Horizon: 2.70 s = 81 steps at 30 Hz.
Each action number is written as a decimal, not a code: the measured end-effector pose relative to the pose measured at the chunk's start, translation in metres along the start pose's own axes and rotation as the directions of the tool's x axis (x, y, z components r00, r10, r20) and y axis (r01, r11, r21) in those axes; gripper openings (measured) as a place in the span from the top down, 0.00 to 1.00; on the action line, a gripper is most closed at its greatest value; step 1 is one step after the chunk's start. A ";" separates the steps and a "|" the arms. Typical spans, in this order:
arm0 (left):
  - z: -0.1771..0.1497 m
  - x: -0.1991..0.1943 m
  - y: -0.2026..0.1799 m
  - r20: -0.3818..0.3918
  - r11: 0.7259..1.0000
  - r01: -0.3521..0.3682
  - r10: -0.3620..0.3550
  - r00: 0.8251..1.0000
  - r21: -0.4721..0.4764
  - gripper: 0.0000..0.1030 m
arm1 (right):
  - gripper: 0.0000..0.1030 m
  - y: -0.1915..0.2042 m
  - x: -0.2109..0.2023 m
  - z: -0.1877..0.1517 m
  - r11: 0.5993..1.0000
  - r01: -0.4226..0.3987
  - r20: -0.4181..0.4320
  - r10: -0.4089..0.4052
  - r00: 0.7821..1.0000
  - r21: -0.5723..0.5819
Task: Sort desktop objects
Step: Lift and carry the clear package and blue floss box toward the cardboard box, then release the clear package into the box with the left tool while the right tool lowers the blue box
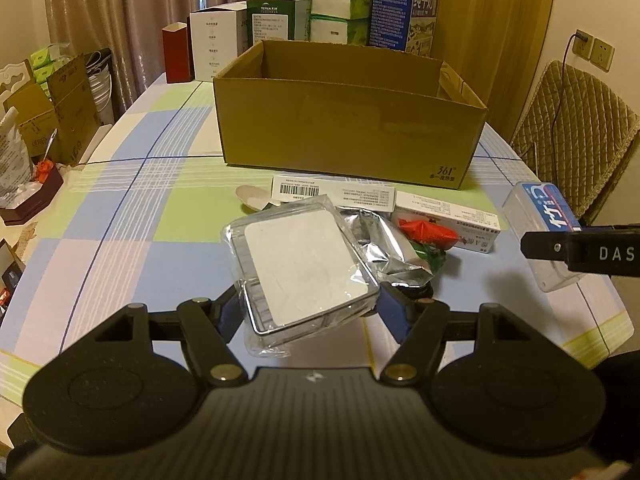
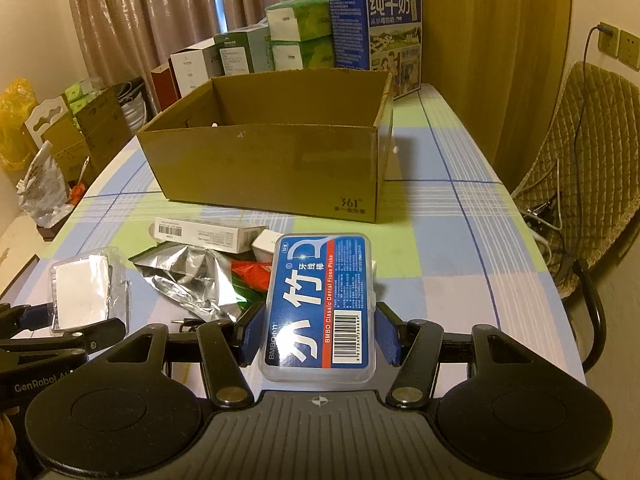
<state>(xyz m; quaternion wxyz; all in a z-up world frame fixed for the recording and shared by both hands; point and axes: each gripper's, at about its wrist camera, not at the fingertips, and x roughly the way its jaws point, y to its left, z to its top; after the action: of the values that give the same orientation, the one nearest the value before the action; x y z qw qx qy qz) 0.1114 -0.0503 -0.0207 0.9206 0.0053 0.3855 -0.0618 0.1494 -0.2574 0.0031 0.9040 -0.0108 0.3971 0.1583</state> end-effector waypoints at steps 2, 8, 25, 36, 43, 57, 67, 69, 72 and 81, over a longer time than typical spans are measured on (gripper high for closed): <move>0.001 0.000 0.001 -0.001 1.000 0.001 -0.001 1.000 0.002 0.37 | 0.47 0.000 0.000 0.001 1.000 -0.001 0.001 0.001 1.000 0.002; 0.006 0.001 0.000 -0.008 1.000 0.008 -0.008 1.000 0.004 0.37 | 0.47 -0.002 0.001 0.006 1.000 -0.003 0.003 0.003 1.000 0.001; 0.030 0.018 0.004 -0.009 1.000 0.025 -0.025 1.000 0.001 0.37 | 0.47 -0.001 0.012 0.030 1.000 -0.028 0.026 0.028 0.999 -0.003; 0.056 0.027 0.007 -0.002 0.999 0.041 -0.041 0.999 -0.001 0.37 | 0.47 0.000 0.020 0.051 0.998 -0.054 0.042 0.055 0.998 -0.011; 0.078 0.036 0.011 0.006 0.998 0.055 -0.055 0.998 -0.004 0.37 | 0.47 -0.004 0.027 0.070 0.998 -0.062 0.054 0.063 0.997 -0.015; 0.144 0.062 0.011 0.033 0.995 0.090 -0.092 0.995 0.043 0.37 | 0.47 -0.010 0.045 0.142 0.995 -0.104 0.101 0.104 0.989 -0.005; 0.224 0.103 0.010 0.062 0.990 0.093 -0.099 0.993 0.102 0.37 | 0.47 -0.017 0.094 0.208 0.992 -0.124 0.074 0.123 0.990 0.018; 0.236 0.118 0.015 0.049 0.991 0.088 -0.093 0.994 0.097 0.37 | 0.47 -0.016 0.106 0.214 0.993 -0.117 0.063 0.117 0.991 0.003; 0.248 0.143 0.024 0.015 0.992 0.096 -0.098 0.995 0.087 0.36 | 0.47 -0.015 0.128 0.218 0.993 -0.118 0.033 0.118 0.992 0.003; 0.251 0.199 0.037 -0.066 0.989 0.117 -0.111 0.992 0.092 0.36 | 0.47 -0.023 0.182 0.212 0.991 -0.117 -0.063 0.121 0.991 0.070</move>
<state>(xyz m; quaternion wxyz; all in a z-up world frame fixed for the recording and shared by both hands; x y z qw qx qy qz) 0.4321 -0.0500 0.0123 0.9021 0.0293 0.4097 -0.1325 0.4226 -0.1980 0.0144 0.8789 0.0378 0.4322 0.1983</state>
